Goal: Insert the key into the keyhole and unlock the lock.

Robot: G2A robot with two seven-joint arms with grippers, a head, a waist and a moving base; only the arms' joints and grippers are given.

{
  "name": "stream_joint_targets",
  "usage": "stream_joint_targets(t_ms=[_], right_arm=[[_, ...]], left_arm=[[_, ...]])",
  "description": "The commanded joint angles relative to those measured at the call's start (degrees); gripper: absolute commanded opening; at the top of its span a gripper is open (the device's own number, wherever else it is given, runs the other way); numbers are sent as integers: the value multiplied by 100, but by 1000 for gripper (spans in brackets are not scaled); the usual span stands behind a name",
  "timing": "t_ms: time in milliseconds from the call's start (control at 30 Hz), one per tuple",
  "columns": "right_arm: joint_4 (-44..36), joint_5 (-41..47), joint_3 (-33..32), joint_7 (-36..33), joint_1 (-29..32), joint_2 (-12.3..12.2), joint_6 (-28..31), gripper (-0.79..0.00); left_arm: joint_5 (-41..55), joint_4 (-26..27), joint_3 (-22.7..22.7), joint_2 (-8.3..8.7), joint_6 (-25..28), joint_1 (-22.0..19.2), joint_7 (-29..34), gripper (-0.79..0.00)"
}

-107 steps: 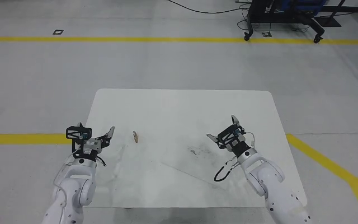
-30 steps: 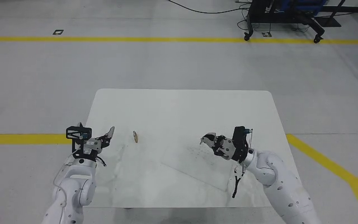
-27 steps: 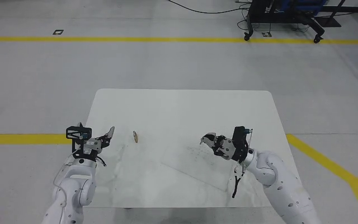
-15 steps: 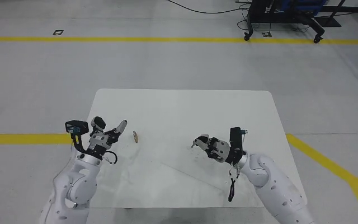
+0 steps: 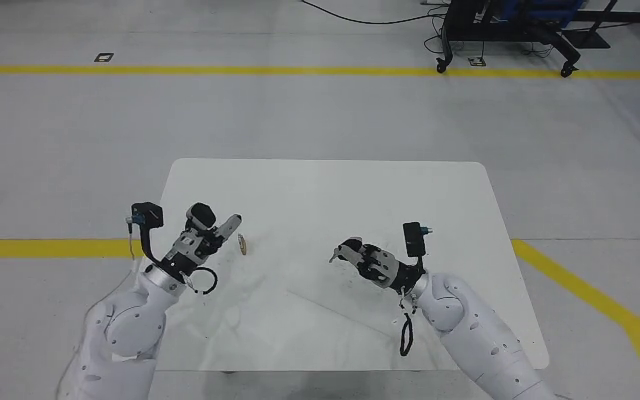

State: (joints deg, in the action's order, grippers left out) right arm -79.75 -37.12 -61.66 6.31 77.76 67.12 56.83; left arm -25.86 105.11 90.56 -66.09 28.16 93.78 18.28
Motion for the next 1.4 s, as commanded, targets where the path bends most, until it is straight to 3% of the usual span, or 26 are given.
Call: stream_joint_targets(t_ms=[0, 100, 133, 200, 367, 567, 733, 833, 900, 933, 967, 1000, 1033, 1367], right_arm=[[-29, 82, 50, -29, 29, 15, -155, -785], [-50, 459, 233, 18, 1, 68, -76, -785], [-41, 621, 331, 22, -49, 99, -61, -785], [5, 792, 488, -38, -159, 146, -67, -785], [238, 1153, 738, 53, -408, 265, -37, -785], [371, 1630, 964, 310, -527, 388, 117, -785], [570, 1864, 1122, 168, -692, 445, 117, -785], [723, 2053, 1257, 57, -822, 496, 117, -785], [806, 2164, 1321, 7, -898, 527, 117, -785], [846, 2200, 1340, -9, -929, 539, 117, -785], [877, 2239, 1351, -11, -950, 550, 117, -785], [911, 2272, 1355, -10, -967, 559, 117, -785], [936, 2290, 1359, -16, -979, 567, 117, -785], [1179, 2513, 1442, -158, -1057, 650, 117, -785]], left_arm=[[1613, -123, -102, -5, 257, -46, 293, 0], [3791, -271, -378, -6, 236, -189, 1179, 0], [4933, -355, -502, 2, 33, -346, 1842, 0], [6305, -588, -652, 12, -469, -622, 2824, 0], [7327, -1468, -1046, -17, -1218, -1425, 3978, 0], [6665, -2169, -1297, -44, -676, -1994, 4304, 0], [5547, -2158, -1379, -32, 452, -1923, 4354, 0], [5014, -2013, -1491, -41, 687, -1831, 4077, 0], [4782, -1930, -1535, -41, 753, -1797, 3958, -71], [4692, -1900, -1548, -39, 772, -1778, 3913, -182], [4651, -1872, -1558, -38, 789, -1761, 3866, -234], [4635, -1854, -1568, -36, 791, -1748, 3836, -360], [4604, -1843, -1580, -32, 771, -1743, 3833, -406], [3886, -1854, -1726, -8, 818, -1759, 3576, -511]])
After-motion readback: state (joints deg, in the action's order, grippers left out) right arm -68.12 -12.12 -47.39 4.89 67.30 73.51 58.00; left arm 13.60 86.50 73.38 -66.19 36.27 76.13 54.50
